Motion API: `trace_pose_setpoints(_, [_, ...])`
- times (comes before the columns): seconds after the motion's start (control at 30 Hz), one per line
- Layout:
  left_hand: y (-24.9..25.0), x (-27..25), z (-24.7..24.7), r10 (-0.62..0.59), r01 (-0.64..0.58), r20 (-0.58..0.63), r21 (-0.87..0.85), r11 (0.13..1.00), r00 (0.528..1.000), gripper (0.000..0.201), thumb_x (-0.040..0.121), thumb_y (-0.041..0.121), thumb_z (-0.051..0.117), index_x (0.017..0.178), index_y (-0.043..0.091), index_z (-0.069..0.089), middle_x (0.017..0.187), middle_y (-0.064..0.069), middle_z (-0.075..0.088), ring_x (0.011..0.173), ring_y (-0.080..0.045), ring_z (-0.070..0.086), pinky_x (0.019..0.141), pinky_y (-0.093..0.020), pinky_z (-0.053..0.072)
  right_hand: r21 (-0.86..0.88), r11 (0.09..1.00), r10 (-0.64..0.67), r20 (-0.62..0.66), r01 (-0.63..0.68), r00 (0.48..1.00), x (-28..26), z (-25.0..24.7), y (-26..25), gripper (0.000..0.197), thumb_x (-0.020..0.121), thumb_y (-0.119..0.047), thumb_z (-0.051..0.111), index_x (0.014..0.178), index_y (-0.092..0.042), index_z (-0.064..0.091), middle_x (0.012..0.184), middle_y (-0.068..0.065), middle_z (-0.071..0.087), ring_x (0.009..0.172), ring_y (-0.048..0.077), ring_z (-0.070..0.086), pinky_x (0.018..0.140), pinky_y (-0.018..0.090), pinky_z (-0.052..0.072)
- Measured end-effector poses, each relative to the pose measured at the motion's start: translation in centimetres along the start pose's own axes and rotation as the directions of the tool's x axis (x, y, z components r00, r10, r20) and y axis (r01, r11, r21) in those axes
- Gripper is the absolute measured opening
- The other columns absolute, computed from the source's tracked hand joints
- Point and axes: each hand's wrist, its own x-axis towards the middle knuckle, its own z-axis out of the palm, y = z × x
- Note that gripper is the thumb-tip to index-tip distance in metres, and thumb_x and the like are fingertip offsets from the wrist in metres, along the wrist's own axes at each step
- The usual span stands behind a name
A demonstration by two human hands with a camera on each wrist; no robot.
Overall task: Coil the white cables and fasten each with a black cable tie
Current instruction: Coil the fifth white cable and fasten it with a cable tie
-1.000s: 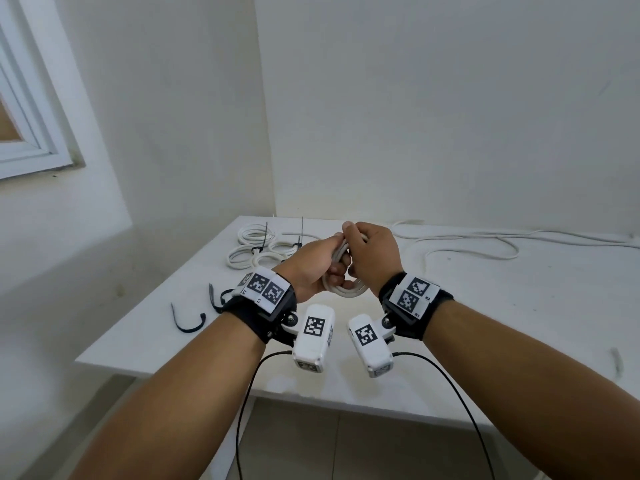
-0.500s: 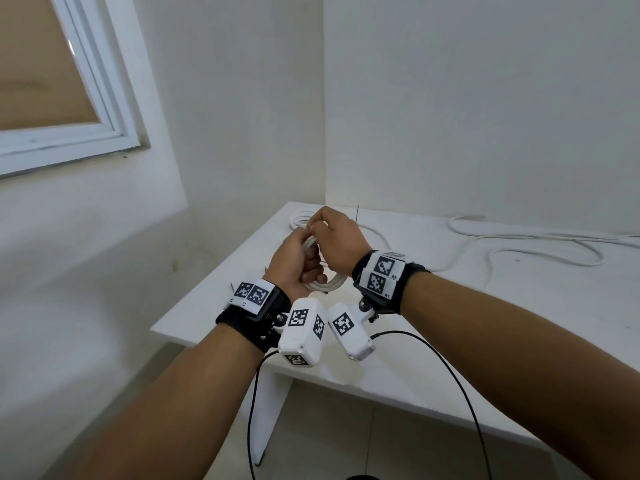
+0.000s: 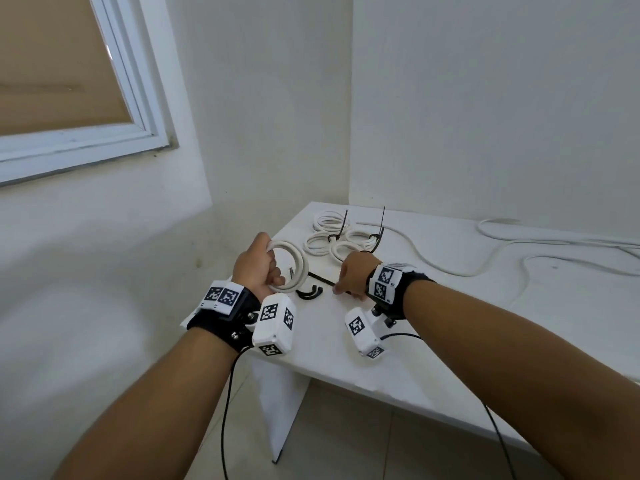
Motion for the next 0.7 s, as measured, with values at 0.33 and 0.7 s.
trace_pose_setpoints(0.33, [-0.5, -0.4, 2.0, 0.010, -0.013, 0.044, 0.054, 0.998, 0.999, 0.034, 0.083, 0.021, 0.049, 0.053, 0.020, 0.031, 0.050, 0.003, 0.018, 0.039, -0.015, 0.015, 0.043, -0.022, 0.019, 0.177, 0.984, -0.034, 0.066, 0.022, 0.997, -0.8, -1.6, 2.6, 0.010, 0.086, -0.012, 0.067, 0.093, -0.008, 0.072, 0.078, 0.008, 0.069, 0.070, 0.021, 0.061, 0.056, 0.025, 0.050])
trace_pose_setpoints(0.7, [-5.5, -3.9, 13.4, -0.052, -0.005, 0.328, 0.171, 0.985, 0.943, 0.036, 0.090, 0.023, 0.049, 0.056, 0.022, 0.036, 0.049, 0.004, 0.022, 0.040, -0.013, 0.016, 0.042, -0.022, 0.021, 0.748, 0.662, 0.169, -0.198, 0.037, 0.965, -8.9, -5.1, 13.7, 0.032, 0.085, -0.007, 0.069, 0.112, -0.016, 0.054, 0.083, 0.014, 0.076, 0.064, 0.017, 0.063, 0.058, 0.026, 0.049])
